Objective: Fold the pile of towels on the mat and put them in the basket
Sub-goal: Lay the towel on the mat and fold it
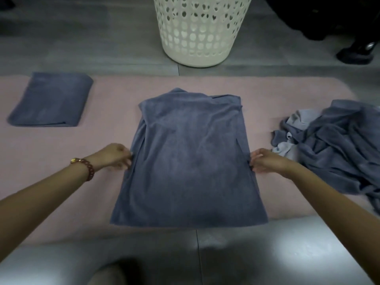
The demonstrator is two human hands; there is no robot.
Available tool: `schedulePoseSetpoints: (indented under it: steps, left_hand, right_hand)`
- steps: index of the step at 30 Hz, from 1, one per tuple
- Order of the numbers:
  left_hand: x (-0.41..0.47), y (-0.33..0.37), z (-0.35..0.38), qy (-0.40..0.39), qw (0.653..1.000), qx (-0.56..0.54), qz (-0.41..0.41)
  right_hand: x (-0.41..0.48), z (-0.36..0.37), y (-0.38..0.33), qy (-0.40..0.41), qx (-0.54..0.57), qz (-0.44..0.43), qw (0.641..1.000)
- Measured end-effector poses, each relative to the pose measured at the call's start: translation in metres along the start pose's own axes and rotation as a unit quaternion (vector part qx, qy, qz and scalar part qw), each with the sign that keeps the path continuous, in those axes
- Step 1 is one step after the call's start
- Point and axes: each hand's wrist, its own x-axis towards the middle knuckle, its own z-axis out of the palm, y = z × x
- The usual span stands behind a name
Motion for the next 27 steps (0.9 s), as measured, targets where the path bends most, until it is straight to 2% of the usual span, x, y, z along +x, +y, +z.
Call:
schedulePoseSetpoints:
  steps: [3,5,8,12,16,18,20,27]
  left_hand:
    - [0.018,0.036,0.002,0.034,0.992,-0.119,0.022]
    - [0.035,0.055,0.002,0.014,0.981,-0.189,0.047]
    - [0.064,0.076,0.000,0.023,0.957,-0.274,0.095]
    - [0.102,0.091,0.005,0.075,0.914,-0.377,0.131]
    - [0.129,0.099,0.003,0.145,0.863,-0.475,0.095]
    - [0.133,0.102,0.001,0.139,0.855,-0.494,0.076]
    - [0.133,0.103,-0.001,0.134,0.864,-0.479,0.081]
    - [0.113,0.108,-0.010,0.107,0.873,-0.448,0.159]
  right_hand:
    - [0.029,-0.002,-0.022,0.021,0.136,-0.005,0.991]
    - [0.050,-0.001,-0.036,0.030,0.204,-0.016,0.978]
    - [0.082,0.006,-0.061,0.050,0.245,-0.032,0.968]
    - [0.125,0.013,-0.089,0.140,0.284,-0.036,0.948]
    - [0.161,0.012,-0.103,0.185,0.301,-0.039,0.935]
    - [0.169,0.011,-0.107,0.195,0.272,-0.050,0.941]
    - [0.174,0.010,-0.107,0.201,0.258,-0.079,0.942]
    - [0.148,-0.010,-0.101,0.242,0.314,-0.213,0.893]
